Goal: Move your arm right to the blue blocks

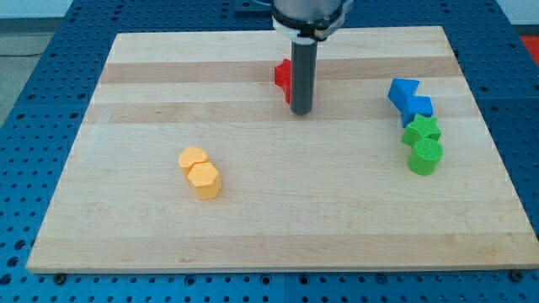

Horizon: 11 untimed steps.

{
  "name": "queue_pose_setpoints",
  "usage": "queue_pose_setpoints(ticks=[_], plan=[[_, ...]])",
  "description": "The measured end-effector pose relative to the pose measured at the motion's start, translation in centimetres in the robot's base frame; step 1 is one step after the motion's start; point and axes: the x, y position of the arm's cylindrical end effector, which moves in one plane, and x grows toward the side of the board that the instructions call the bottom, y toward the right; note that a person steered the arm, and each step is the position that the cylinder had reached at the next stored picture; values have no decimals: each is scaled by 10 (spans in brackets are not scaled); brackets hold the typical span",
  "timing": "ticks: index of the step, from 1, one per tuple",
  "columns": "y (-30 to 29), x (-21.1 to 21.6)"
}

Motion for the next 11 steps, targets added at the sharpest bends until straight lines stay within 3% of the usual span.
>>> queue_pose_setpoints(ticks=[2,5,7,8,10,11], plan=[[7,-31],[127,-57],[242,-54],[260,-20],[223,60],[205,57]])
